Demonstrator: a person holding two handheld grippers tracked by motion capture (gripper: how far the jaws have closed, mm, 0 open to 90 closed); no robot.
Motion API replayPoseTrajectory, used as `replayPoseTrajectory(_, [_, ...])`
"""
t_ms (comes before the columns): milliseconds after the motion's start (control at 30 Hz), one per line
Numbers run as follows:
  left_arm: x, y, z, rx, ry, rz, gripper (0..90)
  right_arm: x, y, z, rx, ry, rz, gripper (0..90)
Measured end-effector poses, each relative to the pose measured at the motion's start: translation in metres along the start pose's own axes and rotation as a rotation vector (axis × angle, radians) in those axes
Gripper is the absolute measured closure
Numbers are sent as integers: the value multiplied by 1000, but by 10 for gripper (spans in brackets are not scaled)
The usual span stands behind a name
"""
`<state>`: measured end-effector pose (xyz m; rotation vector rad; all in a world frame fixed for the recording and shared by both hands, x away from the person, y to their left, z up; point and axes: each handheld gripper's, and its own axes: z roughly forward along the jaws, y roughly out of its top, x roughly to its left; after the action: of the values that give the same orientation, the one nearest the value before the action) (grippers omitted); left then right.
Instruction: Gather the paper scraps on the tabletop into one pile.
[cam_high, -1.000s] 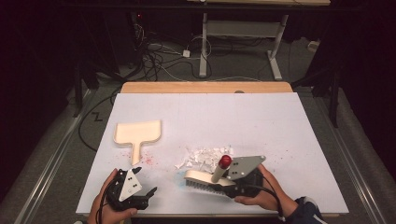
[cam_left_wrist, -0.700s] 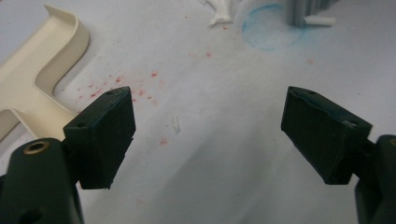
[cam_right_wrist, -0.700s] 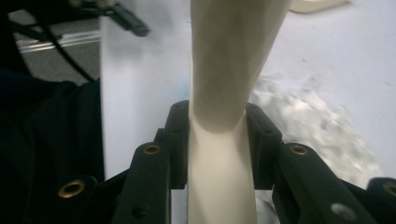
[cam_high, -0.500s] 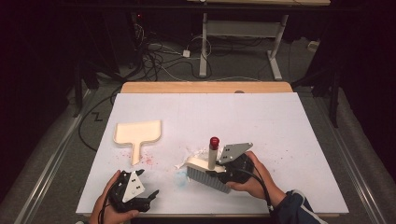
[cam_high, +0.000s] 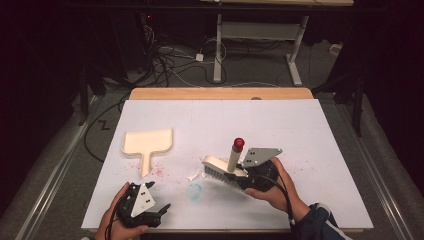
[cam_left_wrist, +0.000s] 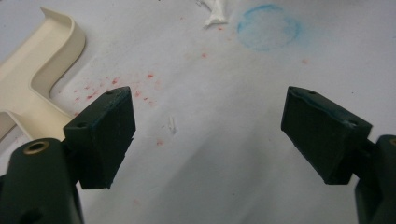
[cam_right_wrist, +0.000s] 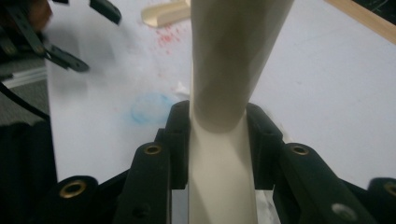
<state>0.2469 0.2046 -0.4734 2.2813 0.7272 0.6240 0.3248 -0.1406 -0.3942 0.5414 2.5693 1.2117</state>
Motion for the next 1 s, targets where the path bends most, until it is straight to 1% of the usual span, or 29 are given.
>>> replayPoseTrajectory(100, [1,0,-2,-12,-12,1,169,8,7,7,-44,4,20,682])
replayPoseTrajectory(167, [1,-1,-2,-16,-11,-3,169,15,13,17,-59,26,40,682])
replayPoseTrajectory(200, [2,-1,-2,-15,-8,-6,169,19,15,23,-48,41,40,682])
replayPoseTrajectory(267, [3,-2,-2,-12,-8,-12,169,27,19,36,-30,48,36,682])
replayPoseTrajectory(333, [3,-2,-2,-10,-9,-11,169,32,21,49,-9,68,55,682])
replayPoseTrajectory(367, [2,-2,-2,-10,-9,-12,169,34,22,55,6,67,69,682])
replayPoseTrajectory(400, [2,-2,-2,-9,-11,-10,169,35,23,60,20,61,84,682])
replayPoseTrajectory(433, [1,-2,-2,-9,-13,-8,169,36,23,64,26,47,86,682])
replayPoseTrajectory(500, [1,-2,-1,-11,-11,2,169,34,25,67,53,10,97,682])
replayPoseTrajectory(567, [1,-2,-1,-8,-11,3,169,27,27,68,69,-19,128,682])
replayPoseTrajectory(600, [1,-2,-1,-9,-11,2,169,24,26,68,79,-40,131,682])
replayPoseTrajectory(633, [1,-2,-1,-9,-11,2,171,18,25,66,89,-49,149,682])
replayPoseTrajectory(667, [0,-2,-1,-8,-12,4,174,16,24,64,90,-51,169,682])
replayPoseTrajectory(700, [0,-2,-1,-7,-13,5,175,13,22,62,95,-54,178,682])
replayPoseTrajectory(733, [0,-1,-1,-5,-14,6,175,10,20,60,89,-53,183,682])
replayPoseTrajectory(767, [0,-1,0,-4,-16,9,175,8,18,57,89,-62,184,682])
replayPoseTrajectory(800, [-1,-1,0,-2,-18,11,174,6,17,54,87,-62,183,682])
replayPoseTrajectory(833, [-1,0,1,0,-19,12,175,5,16,51,87,-56,193,682])
replayPoseTrajectory(867, [-1,0,1,3,-20,15,174,5,16,48,87,-61,194,682])
replayPoseTrajectory(900, [-2,0,1,4,-23,18,174,5,16,44,78,-52,189,682])
replayPoseTrajectory(933, [-2,1,2,4,-24,19,175,6,17,40,66,-38,194,681])
replayPoseTrajectory(1000, [-2,1,2,3,-25,22,174,7,18,31,40,-33,180,682])
